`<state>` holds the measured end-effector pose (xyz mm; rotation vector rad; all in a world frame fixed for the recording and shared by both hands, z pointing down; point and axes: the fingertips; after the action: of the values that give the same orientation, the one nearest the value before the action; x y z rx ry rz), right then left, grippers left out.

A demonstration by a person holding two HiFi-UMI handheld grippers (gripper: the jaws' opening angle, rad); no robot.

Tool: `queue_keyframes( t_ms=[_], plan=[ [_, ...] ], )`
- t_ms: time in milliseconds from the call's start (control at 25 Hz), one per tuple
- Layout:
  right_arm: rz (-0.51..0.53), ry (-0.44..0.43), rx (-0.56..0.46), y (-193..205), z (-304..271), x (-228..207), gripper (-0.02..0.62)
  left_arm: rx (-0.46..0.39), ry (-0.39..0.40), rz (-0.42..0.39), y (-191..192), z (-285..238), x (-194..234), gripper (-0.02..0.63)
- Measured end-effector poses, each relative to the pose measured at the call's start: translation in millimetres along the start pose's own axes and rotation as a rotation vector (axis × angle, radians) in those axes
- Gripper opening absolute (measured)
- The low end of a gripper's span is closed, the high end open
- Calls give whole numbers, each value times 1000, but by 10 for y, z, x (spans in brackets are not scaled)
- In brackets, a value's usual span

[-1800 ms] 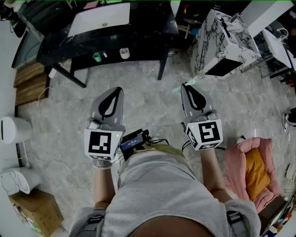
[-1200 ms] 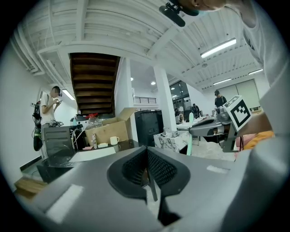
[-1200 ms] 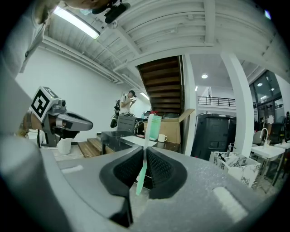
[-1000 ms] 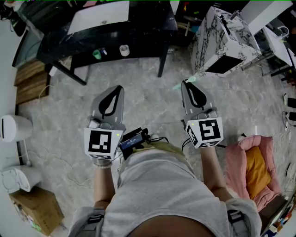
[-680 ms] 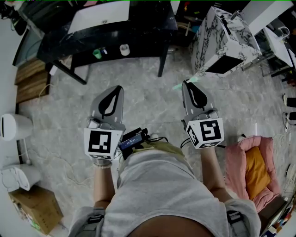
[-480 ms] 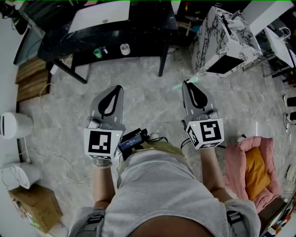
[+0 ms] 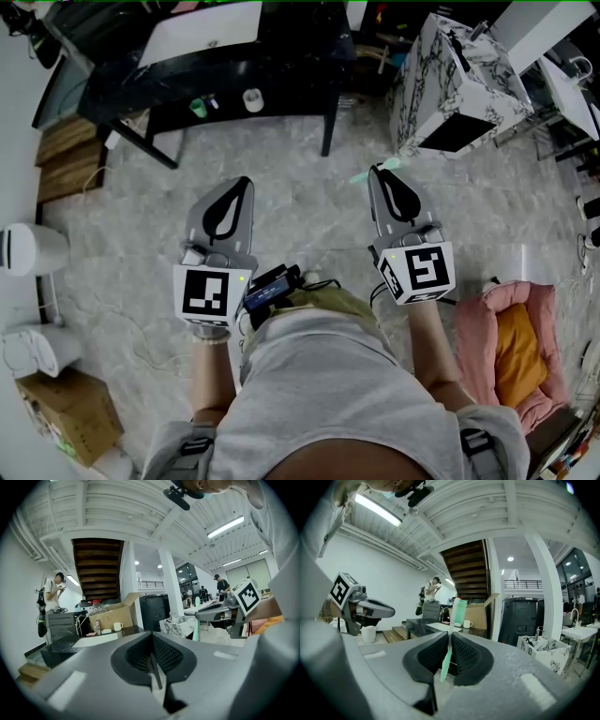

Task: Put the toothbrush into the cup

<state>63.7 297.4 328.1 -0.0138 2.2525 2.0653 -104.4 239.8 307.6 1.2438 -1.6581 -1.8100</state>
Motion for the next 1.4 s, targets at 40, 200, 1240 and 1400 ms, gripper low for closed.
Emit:
queue_keyframes(
  t_ms=[40,200,1240,1400],
  plan=[
    [0,0,-4,-8,15,-17,28,-1,-2,0,-12,-10,-16,11],
    [-6,-2,-14,-23,56,-66,28,-14,-8,1,-79,-30,-60,11],
    [-13,28,-21,47,-237,-189,28,-16,-2,10,87,-338,142,11],
    [-18,36,-24,20,-428,-222,28,-46,4,18,99,-486,264,11]
  ],
)
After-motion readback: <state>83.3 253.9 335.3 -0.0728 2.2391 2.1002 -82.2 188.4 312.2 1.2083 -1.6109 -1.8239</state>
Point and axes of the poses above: the fingertips, and each gripper's own axes: z backward along the fingers, x to its left, y out of its underside, and after that the axes turned 10 degrees about -z, right-handed
